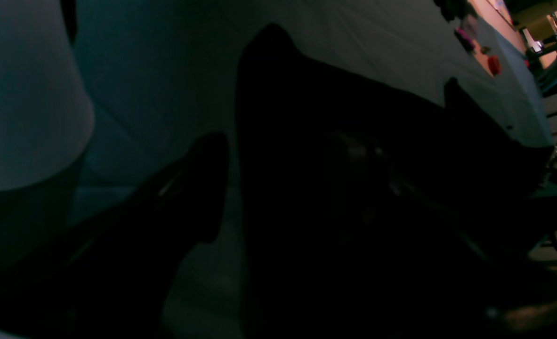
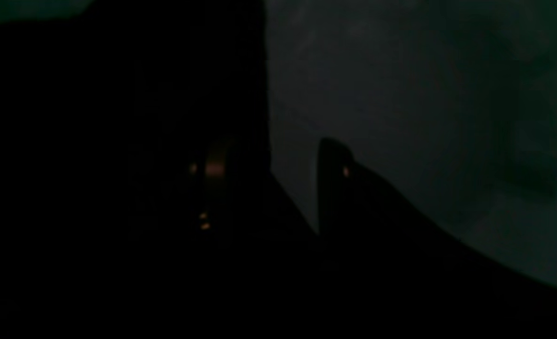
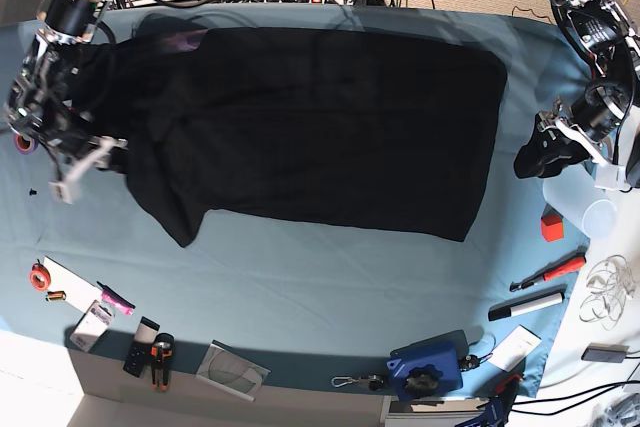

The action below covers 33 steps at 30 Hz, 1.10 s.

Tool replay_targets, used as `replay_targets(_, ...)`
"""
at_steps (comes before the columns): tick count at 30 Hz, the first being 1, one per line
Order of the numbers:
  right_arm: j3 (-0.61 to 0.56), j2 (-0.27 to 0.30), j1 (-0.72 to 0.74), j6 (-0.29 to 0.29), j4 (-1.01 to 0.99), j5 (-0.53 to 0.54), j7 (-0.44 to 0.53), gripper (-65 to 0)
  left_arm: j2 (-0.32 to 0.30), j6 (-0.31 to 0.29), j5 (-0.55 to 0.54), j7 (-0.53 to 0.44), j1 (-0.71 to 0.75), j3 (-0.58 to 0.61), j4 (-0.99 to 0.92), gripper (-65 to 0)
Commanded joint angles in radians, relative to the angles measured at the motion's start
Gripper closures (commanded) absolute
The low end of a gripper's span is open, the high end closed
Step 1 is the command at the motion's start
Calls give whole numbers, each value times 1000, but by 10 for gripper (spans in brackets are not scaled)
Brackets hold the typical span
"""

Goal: Layout the t-shirt on the table in an organized manner, then fold the t-shirt properly
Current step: 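Lower the right gripper to the t-shirt's hem corner and grasp it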

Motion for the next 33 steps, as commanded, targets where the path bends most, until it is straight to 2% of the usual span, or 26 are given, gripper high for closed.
replay_targets(1,-7,24,27,6,14,19,26,-255,-13,-3,-26,-21,-11,-1,15,-337)
replay_targets(4,-32,24,51,6,14,21,26,-243,-13,-3,-26,-21,-11,-1,15,-337)
replay_targets(8,-45,23,79,-2,14,19,-4,-33,-8,-3,-27,-23,-11,-1,15,-337)
replay_targets(9,-45,21,86,-1,14,19,-16,0,-8,-3,-27,-22,-11,-1,15,-337)
replay_targets(15,-43,7,97,10,71,45,-12,0,-8,-3,-27,-22,-11,-1,15,-337)
replay_targets(22,-42,-9,97,43,371,68,23,0,-8,-3,-27,-22,-11,-1,15,-337)
replay_targets(25,-42,-8,97,43,476,22,26,0,-8,-3,-27,-22,-11,-1,15,-337)
replay_targets(29,-42,-8,96,42,501,-29,25,0,-8,-3,-27,-22,-11,-1,15,-337)
replay_targets(31,-42,-8,93,20,501,-76,26,0,-8,-3,-25,-29,-11,14,15,-336)
replay_targets(33,-42,-8,94,-13,499,-129,31,0,-8,-3,5,-76,-11,73,15,-334)
